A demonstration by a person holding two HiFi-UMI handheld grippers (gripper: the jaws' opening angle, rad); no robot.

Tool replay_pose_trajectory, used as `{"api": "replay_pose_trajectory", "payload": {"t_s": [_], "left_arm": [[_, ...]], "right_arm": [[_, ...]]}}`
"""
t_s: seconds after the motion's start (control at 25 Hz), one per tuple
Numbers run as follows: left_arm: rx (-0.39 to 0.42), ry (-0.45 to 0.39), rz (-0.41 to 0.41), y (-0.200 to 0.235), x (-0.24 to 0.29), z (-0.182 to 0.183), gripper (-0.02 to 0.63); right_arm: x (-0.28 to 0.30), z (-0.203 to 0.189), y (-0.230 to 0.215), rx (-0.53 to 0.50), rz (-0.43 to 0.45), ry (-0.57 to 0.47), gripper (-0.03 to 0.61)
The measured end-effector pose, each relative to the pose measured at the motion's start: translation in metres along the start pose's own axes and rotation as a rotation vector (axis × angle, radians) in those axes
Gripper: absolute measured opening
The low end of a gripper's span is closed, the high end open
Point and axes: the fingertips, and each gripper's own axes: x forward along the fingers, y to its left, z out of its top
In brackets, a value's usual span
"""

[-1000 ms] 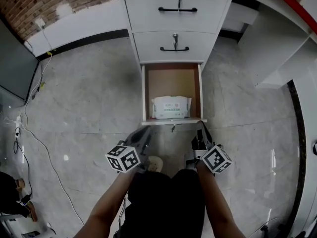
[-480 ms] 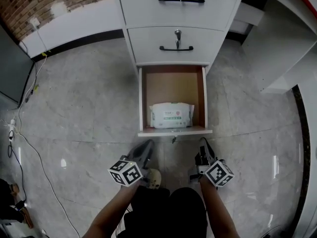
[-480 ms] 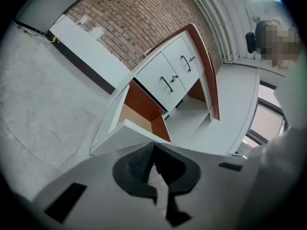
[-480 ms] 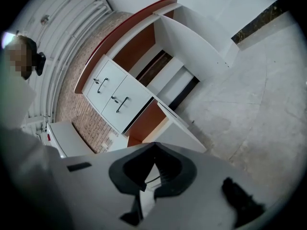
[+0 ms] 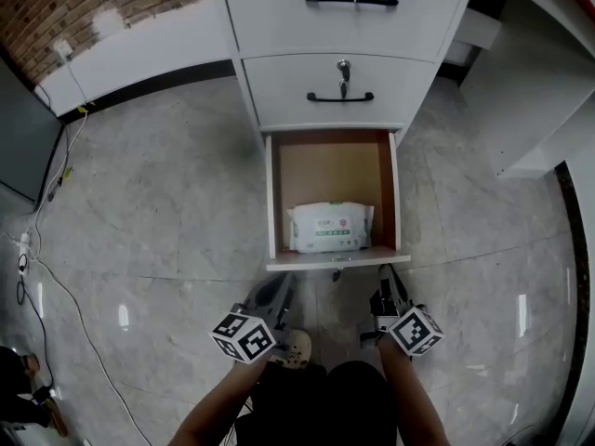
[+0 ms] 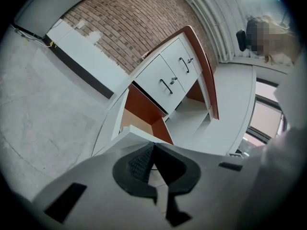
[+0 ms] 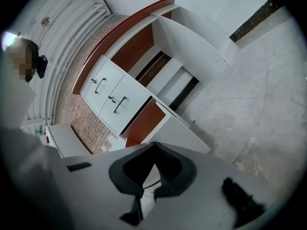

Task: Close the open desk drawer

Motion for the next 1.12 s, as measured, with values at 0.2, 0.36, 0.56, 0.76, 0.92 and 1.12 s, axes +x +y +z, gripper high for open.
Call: {"api": "replay_pose_trajectory", "payload": {"t_s": [0.2, 0.36, 0.56, 0.76, 0.92, 1.12], "left_arm": [[0.021, 0.005, 0.006, 0.0, 0.0, 0.001, 0.009], [0.004, 0.011, -0.016, 0.001, 0.0, 0.0, 0.009], [0.02, 0.036, -0.019, 0.0, 0.0, 0.001, 0.009], [0.013, 0.04, -0.025, 0.0, -0.001, 0.002, 0.008], [0.027, 0.022, -0.04, -0.004, 0.0, 0.01, 0.008], [0.016, -0.006, -0.057, -0.013, 0.002, 0.025, 0.008]], "right_arm": [[0.001, 0.0, 0.003, -0.038, -0.003, 0.015, 0.006], [0.0, 0.0, -0.001, -0.011, -0.002, 0.019, 0.006], [0.001, 0.0, 0.001, 0.004, 0.0, 0.013, 0.006], [0.001, 0.001, 0.004, 0.006, 0.004, 0.014, 0.006], [0.002, 0.008, 0.01, 0.013, 0.03, -0.016, 0.006], [0.005, 0.021, 0.022, 0.028, 0.058, -0.049, 0.006]]}}
